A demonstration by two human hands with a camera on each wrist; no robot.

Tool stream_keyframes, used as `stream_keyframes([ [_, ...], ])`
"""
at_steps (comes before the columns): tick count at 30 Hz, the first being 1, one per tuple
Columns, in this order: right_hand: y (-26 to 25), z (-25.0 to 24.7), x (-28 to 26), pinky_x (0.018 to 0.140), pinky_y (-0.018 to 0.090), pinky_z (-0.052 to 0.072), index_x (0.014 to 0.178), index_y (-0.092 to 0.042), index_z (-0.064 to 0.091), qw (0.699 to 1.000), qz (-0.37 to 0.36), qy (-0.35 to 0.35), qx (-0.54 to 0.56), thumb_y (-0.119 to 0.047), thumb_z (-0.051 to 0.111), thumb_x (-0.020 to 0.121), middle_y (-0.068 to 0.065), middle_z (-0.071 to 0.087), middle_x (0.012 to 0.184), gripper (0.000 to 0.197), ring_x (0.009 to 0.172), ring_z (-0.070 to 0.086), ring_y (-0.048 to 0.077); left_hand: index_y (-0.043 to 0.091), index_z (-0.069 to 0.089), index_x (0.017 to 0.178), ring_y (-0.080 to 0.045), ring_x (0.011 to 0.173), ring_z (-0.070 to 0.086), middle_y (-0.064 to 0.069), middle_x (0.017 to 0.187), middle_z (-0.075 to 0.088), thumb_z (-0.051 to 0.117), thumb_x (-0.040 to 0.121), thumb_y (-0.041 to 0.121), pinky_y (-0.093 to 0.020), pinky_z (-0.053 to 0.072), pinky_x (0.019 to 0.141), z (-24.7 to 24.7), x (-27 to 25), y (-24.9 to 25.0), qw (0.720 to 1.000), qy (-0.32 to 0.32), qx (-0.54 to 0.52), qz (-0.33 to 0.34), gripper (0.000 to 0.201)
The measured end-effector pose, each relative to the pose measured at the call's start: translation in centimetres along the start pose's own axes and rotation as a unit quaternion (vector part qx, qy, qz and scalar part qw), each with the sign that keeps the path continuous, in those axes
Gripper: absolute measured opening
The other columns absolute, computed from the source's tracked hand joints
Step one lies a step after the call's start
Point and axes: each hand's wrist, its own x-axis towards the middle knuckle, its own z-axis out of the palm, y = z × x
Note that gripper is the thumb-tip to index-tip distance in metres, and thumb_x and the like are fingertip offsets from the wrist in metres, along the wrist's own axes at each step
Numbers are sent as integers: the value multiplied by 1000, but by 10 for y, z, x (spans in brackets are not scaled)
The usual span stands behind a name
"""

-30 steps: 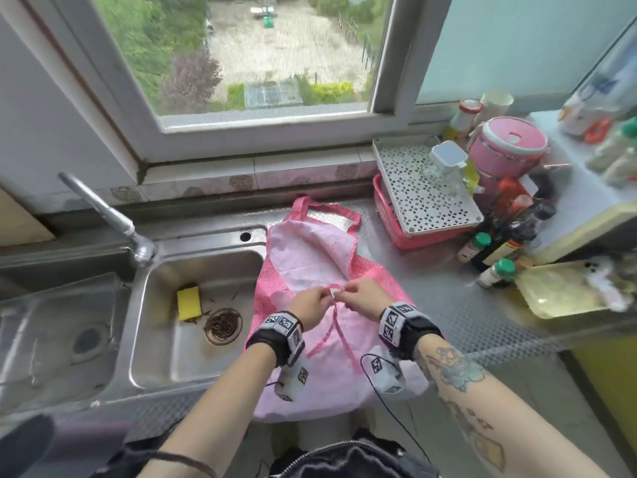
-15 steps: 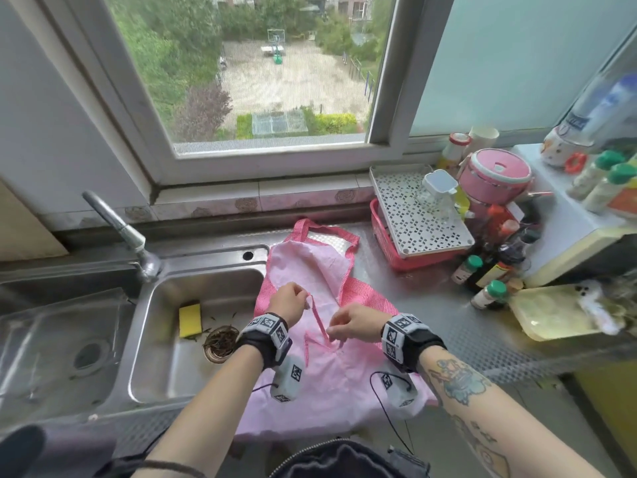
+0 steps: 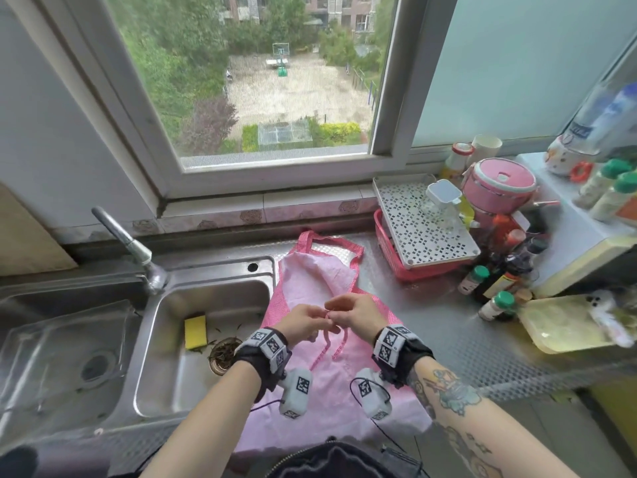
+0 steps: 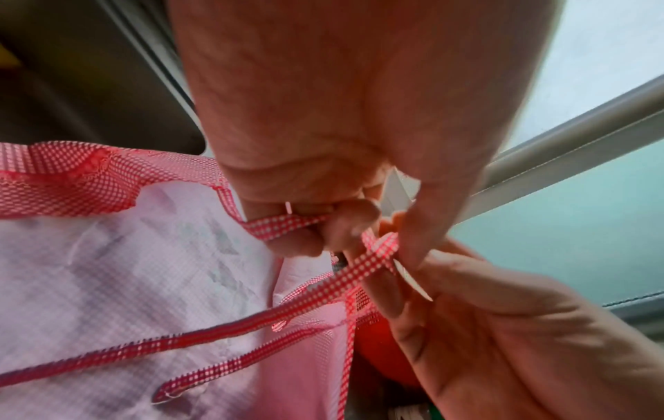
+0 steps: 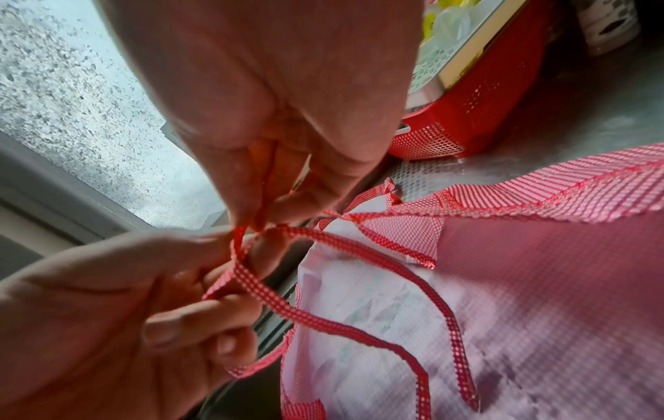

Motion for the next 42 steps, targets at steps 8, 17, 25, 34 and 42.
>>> stream_keyframes([
  [8,11,-10,8,62,20,52,95,-12,64,995,42,-26,-82,-15,69,83,5,70,79,14,66,64,11,14,63,86,-19,76,72,-7,85,75,75,77,14,-36,60,71,-16,11,-2,981,84,170,30,15],
  [17,2,-13,5,42,14,39,92,1,71,992,74,-59,-86,-10,66,86,6,69,71,14,43,51,3,15,65,81,-18,75,73,-5,87,73,69,78,8,-32,61,66,-15,15,-12,970,106,219,-4,9],
  [25,21,-25,10,41,15,31,75,-10,71,980,112,-38,-158,-14,65,86,-4,52,57,13,41,40,3,11,64,118,-22,109,62,-7,114,69,45,89,-2,-34,49,99,-27,19,-19,925,237,289,75,37],
  [34,41,-70,-2,72,25,42,85,-21,70,892,185,48,-409,-39,59,87,-1,68,82,22,80,65,18,16,72,95,-25,100,55,-4,99,68,44,93,47,-35,42,81,-83,10,-21,756,235,611,2,41],
  [42,48,-56,3,56,30,53,93,-7,63,931,221,35,-288,0,37,89,9,68,71,27,45,62,15,14,67,86,-22,75,63,-3,80,66,51,88,45,-32,47,67,-79,-3,-22,846,113,513,-88,35],
])
